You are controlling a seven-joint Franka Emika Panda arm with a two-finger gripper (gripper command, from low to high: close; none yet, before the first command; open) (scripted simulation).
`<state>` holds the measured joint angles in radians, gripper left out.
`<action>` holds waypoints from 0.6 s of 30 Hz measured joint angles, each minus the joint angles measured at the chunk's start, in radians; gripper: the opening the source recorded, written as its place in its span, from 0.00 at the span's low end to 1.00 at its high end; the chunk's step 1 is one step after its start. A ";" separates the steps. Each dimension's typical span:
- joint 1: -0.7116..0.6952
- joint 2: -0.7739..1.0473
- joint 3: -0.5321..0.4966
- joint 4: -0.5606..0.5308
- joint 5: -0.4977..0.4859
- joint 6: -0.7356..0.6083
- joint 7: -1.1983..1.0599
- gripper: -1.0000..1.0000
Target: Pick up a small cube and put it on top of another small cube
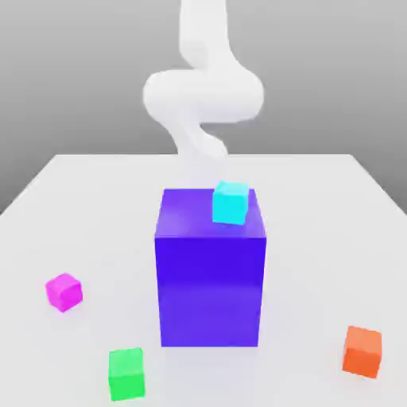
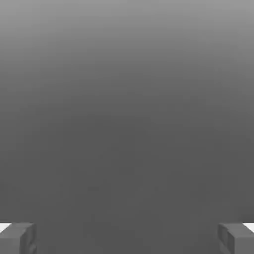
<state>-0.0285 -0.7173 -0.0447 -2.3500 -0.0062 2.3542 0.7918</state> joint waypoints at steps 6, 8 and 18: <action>-0.082 0.229 -0.126 -0.132 -0.006 0.148 -0.030 0.50; -0.109 0.301 -0.167 -0.174 -0.005 0.195 -0.041 0.50; -0.263 0.666 -0.362 -0.383 0.053 0.428 -0.138 0.50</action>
<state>-0.2916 -0.0515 -0.4063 -2.7334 0.0473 2.7819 0.6534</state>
